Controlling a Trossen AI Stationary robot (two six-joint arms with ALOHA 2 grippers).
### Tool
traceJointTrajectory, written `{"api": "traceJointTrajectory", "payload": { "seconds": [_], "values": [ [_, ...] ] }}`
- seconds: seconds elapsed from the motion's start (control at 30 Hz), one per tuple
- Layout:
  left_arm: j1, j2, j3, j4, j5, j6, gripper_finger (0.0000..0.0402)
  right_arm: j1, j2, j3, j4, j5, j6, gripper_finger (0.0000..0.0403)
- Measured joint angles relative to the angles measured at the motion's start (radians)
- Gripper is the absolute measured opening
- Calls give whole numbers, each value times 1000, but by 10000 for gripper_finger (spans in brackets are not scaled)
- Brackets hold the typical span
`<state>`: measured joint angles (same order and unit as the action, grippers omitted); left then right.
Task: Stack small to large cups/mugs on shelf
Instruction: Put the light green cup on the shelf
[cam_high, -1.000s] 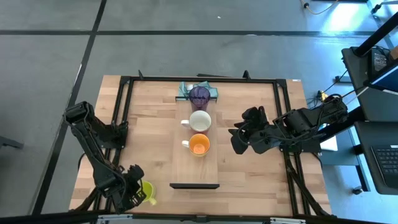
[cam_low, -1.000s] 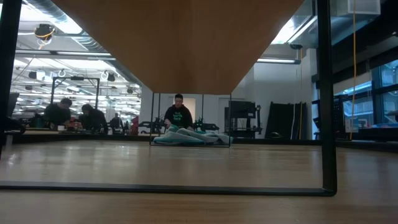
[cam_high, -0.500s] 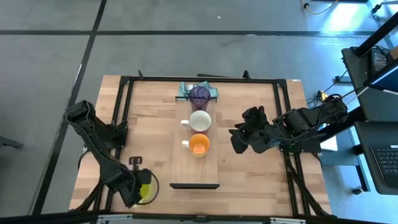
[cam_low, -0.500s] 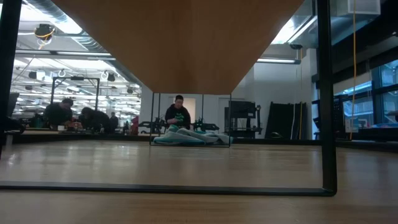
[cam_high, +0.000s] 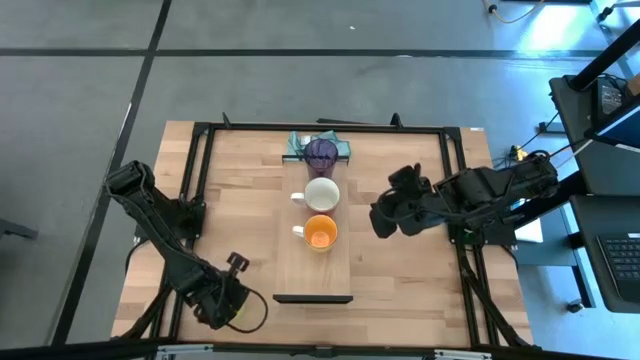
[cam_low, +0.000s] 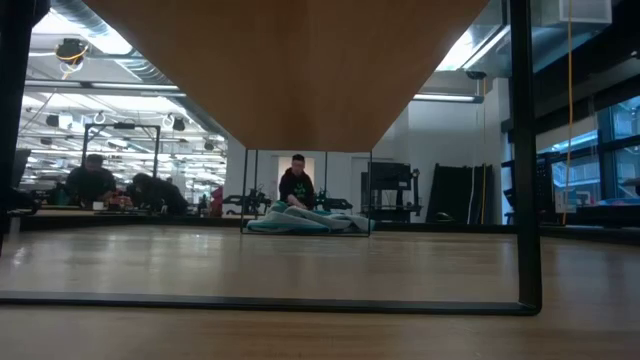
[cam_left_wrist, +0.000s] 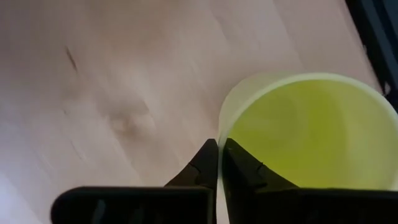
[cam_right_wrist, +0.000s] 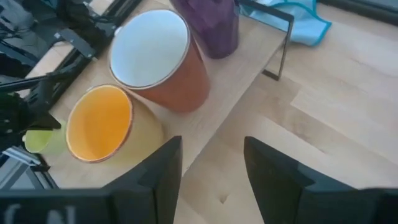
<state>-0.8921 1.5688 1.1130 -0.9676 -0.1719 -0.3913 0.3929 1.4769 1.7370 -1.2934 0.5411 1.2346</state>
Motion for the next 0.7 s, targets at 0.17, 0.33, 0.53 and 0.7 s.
{"api": "traceJointTrajectory", "payload": {
  "seconds": [0.17,0.33,0.53,0.7],
  "values": [
    [-6,0,0,-1,0,153,6,-16,0,0,-19,-38,0,174],
    [-6,0,0,-3,12,273,5,-18,0,0,-42,-41,-3,174],
    [-6,1,0,24,29,459,5,-18,0,0,-75,-42,17,174],
    [-5,1,0,33,32,554,5,-18,0,0,-78,-44,18,174]
  ]
}}
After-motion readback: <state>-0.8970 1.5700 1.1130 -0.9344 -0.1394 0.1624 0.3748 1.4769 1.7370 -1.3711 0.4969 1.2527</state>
